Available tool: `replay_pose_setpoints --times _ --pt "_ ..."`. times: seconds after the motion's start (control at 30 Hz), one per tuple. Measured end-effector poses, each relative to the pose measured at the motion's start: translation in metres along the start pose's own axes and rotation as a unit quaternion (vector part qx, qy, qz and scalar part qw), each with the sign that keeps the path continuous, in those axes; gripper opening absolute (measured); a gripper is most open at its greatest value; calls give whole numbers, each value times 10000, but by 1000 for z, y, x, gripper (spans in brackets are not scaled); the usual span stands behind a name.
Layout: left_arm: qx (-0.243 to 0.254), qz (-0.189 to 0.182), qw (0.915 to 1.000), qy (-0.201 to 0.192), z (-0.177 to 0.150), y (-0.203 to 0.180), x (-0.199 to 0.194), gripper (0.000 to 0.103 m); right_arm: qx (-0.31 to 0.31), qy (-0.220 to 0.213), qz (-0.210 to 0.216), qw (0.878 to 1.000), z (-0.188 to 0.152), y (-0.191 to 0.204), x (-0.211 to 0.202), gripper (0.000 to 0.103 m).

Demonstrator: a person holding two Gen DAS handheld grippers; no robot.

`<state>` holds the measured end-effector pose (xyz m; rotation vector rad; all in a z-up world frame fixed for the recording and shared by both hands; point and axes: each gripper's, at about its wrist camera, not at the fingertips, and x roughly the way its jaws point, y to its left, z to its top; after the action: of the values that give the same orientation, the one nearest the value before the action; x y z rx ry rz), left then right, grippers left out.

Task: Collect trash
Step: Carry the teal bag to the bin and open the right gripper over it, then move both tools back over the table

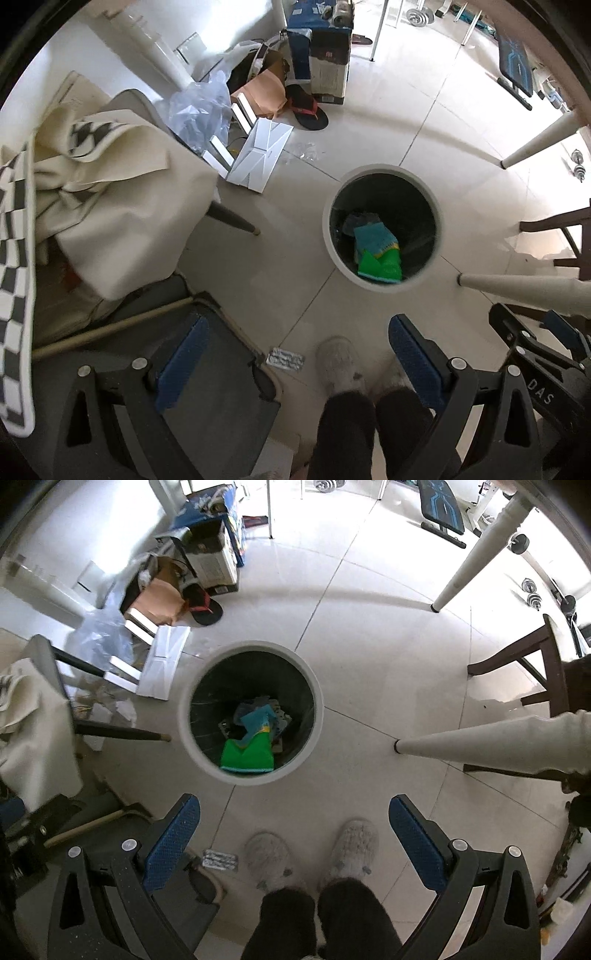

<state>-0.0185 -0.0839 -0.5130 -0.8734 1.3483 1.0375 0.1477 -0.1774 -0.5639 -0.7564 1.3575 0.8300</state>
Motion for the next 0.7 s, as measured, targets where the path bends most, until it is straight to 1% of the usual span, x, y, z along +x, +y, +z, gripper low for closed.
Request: replay_pose_setpoints --times 0.23,0.3,0.37,0.4,0.43,0.5,0.57,0.63,0.67,0.7 --pt "-30 -17 10000 -25 -22 11 -91 100 -4 124 185 9998 -18 -3 -94 103" --pt "-43 78 9999 -50 -23 14 -121 100 66 199 295 9993 -19 -6 -126 103" --pt "11 242 9995 -189 -21 15 -157 100 122 225 377 9990 -18 -8 -156 103" --pt "20 302 9992 -259 -19 15 -168 100 165 207 441 9987 -16 -10 -174 103" --pt "-1 348 9986 -392 -14 15 -187 100 202 161 506 9984 -13 -13 -192 103" --pt "-73 228 9983 -531 -3 15 -210 100 212 43 566 9982 -3 -17 -225 103" --pt "-95 162 9974 -693 17 8 -235 100 233 -66 641 9976 14 -24 -257 103" --pt "-108 138 9959 -887 36 1 -251 100 236 -102 694 9973 39 -34 -282 103" --pt "-125 182 9943 -1042 51 -6 -263 100 184 -119 721 9972 53 -39 -291 103" --pt "-128 206 9938 -1089 61 -11 -268 100 32 -131 626 9979 73 -44 -301 103"
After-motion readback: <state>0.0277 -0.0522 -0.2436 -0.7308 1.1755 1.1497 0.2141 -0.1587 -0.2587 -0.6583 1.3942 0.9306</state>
